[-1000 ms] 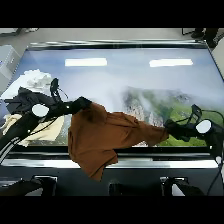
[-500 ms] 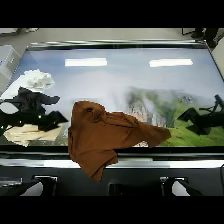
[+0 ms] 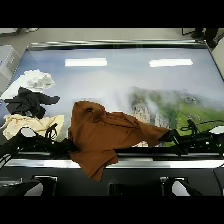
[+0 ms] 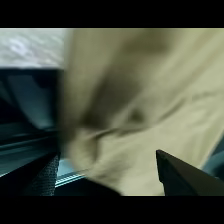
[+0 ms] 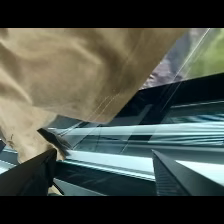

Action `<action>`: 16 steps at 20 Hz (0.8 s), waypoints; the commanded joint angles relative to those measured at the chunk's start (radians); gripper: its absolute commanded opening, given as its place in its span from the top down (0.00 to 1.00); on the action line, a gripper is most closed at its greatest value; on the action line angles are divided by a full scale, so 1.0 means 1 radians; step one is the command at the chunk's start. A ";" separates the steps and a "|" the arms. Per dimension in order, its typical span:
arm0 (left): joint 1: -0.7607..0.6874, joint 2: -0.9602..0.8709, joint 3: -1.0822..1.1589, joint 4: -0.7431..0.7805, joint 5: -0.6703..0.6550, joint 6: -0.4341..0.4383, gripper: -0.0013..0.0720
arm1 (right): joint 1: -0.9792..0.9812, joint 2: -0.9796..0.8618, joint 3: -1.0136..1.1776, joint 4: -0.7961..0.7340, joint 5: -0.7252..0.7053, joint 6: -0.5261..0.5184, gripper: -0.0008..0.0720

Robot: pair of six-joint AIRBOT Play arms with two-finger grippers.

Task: Fold the clothes and pants, and hang the long-sleeved shirts on hangers.

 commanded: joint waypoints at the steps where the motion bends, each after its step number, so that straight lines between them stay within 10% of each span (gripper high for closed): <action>1: -0.097 -0.002 -0.031 -0.010 0.183 -0.090 0.15 | 0.009 0.000 -0.034 0.043 -0.063 -0.019 0.02; 4: -0.145 -0.003 -0.025 -0.011 0.246 -0.114 0.95 | 0.113 0.000 -0.076 0.058 -0.169 -0.014 0.02; 9: -0.146 0.048 -0.015 -0.011 0.245 -0.093 0.95 | 0.331 0.000 -0.092 0.066 -0.420 0.096 0.04; 10: -0.145 0.064 -0.009 -0.011 0.246 -0.093 0.95 | 0.354 0.000 -0.092 0.067 -0.457 0.120 0.12; 12: -0.145 0.090 0.008 -0.011 0.247 -0.093 0.95 | 0.379 0.000 -0.091 0.109 -0.481 0.124 0.84; 16: -0.132 0.160 0.110 -0.010 0.247 -0.065 0.95 | 0.377 0.052 0.065 0.091 -0.415 0.056 0.93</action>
